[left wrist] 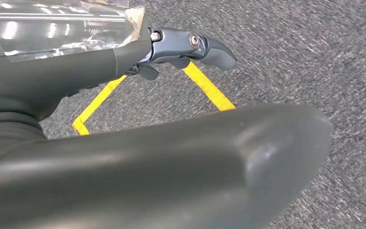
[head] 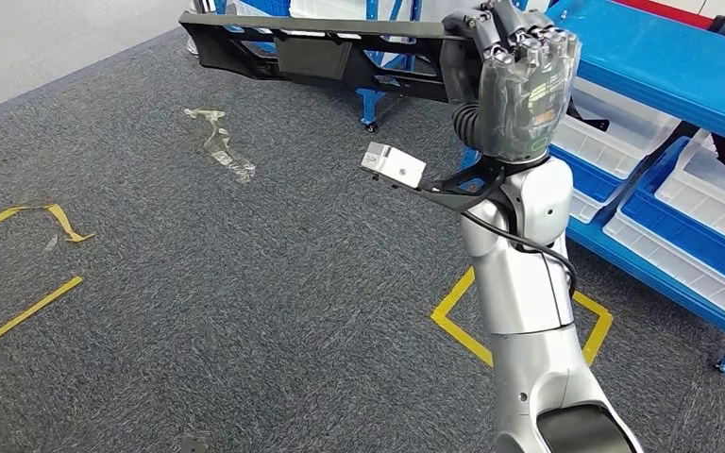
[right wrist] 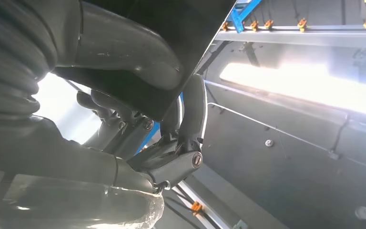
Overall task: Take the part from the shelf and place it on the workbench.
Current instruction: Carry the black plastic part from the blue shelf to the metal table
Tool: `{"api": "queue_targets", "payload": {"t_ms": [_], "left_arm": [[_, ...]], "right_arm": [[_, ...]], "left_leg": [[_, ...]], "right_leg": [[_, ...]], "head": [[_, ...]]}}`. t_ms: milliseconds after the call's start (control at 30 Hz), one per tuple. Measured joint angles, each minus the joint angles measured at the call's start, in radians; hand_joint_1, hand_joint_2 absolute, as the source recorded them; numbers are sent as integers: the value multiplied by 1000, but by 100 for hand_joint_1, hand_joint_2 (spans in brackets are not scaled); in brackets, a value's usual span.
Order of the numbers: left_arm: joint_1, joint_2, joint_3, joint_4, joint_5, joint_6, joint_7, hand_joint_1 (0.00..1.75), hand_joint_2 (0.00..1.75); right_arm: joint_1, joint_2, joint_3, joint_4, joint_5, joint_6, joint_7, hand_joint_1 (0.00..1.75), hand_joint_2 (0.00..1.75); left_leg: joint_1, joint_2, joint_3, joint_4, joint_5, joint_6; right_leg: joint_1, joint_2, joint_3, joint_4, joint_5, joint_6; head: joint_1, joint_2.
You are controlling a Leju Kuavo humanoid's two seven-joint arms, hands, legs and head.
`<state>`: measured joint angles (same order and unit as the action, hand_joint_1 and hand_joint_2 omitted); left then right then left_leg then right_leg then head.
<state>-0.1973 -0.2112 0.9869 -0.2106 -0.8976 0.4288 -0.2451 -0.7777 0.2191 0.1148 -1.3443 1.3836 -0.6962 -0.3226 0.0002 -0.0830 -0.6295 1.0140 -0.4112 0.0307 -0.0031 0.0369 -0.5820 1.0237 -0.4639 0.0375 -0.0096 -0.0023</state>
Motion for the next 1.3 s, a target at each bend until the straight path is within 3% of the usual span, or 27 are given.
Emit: {"api": "queue_targets", "payload": {"t_ms": [67,133,200,267,300,333,367,433,500,533,633,800,1033,1100,1167,1233,1267,1300], "left_arm": [[2,0,0,0,0,0,0,0,0],[4,2,0,0,3,2,-1,0,0],[5,3,0,0,6,6,-2,0,0],[7,4,0,0,8,11,-5,0,0],[9,4,0,0,8,12,-7,0,0],[11,5,0,0,9,12,-8,0,0],[13,6,0,0,9,13,-10,0,0],[14,8,1,0,10,15,-14,0,0],[14,8,1,0,9,17,-17,0,0],[16,8,1,0,9,18,-18,0,0],[21,6,1,0,6,19,-18,0,0],[21,7,1,0,5,19,-18,0,0],[23,10,1,0,13,21,-18,0,0],[24,10,1,0,14,22,-18,0,0],[23,9,1,0,15,22,-18,0,0],[22,9,1,0,17,22,-18,0,0],[23,8,1,0,17,22,-18,0,0],[24,8,1,0,17,20,-18,0,0]], "right_arm": [[0,2,3,1,1,0,0,175,175],[-1,7,7,1,3,0,1,175,175],[-3,13,9,1,0,0,1,175,175],[-5,17,9,3,-5,0,-2,175,175],[-4,18,9,4,-8,0,-5,175,175],[-4,21,9,6,-10,0,-8,175,175],[-4,23,9,7,-12,0,-12,175,175],[-5,29,8,9,-13,0,-19,175,175],[-6,34,7,9,-10,0,-22,175,175],[-5,35,6,9,-8,0,-23,175,175],[-3,35,3,11,-7,0,-26,175,175],[-4,35,0,11,-7,0,-28,175,175],[-5,38,-3,15,-17,0,-47,175,175],[-6,41,-3,16,-18,0,-50,175,175],[-6,41,-5,16,-19,0,-52,175,175],[-4,39,-10,17,-20,0,-53,175,175],[-2,37,-14,18,-21,0,-53,175,175],[0,36,-17,21,-20,0,-54,175,175]], "left_leg": [[1,-8,-4,-2,4,-10],[1,9,-15,12,-7,-19],[3,50,-57,97,-56,-28],[8,72,-122,232,-113,-38],[10,75,-145,276,-124,-41],[13,78,-149,282,-117,-43],[15,81,-132,248,-93,-45],[19,97,-58,111,-36,-47],[18,108,-4,16,-11,-44],[17,110,4,3,-12,-43],[12,104,3,0,-10,-40],[4,102,2,2,-12,-32],[-4,102,-1,3,-15,-11],[1,99,7,-12,-7,0],[8,95,17,-26,2,10],[8,86,18,-28,4,12],[9,79,17,-28,4,11],[9,72,17,-27,4,10]], "right_leg": [[2,-8,3,-7,6,-10],[-4,-20,6,-13,11,-21],[-9,-35,9,-17,13,-33],[-7,-52,10,-17,11,-38],[-6,-61,10,-17,10,-39],[-6,-70,10,-17,9,-39],[-7,-77,11,-17,8,-39],[-4,-87,11,-15,5,-36],[5,-92,8,-11,0,-29],[9,-94,6,-10,-3,-30],[8,-97,8,-12,-5,-33],[3,-99,11,-21,2,-21],[-6,-102,11,-26,8,-2],[-7,-93,5,-17,1,3],[-8,-65,-27,53,-34,-1],[-10,-45,-90,189,-87,-9],[-12,-43,-118,245,-104,-9],[-15,-42,-131,266,-106,-3]], "head": [[0,0],[-2,0],[-7,0],[-10,0],[-10,0],[-11,0],[-11,0],[-11,0],[-9,0],[-8,0],[-5,0],[-5,0],[-7,0],[-7,0],[-6,0],[-4,0],[-3,0],[-3,0]]}}
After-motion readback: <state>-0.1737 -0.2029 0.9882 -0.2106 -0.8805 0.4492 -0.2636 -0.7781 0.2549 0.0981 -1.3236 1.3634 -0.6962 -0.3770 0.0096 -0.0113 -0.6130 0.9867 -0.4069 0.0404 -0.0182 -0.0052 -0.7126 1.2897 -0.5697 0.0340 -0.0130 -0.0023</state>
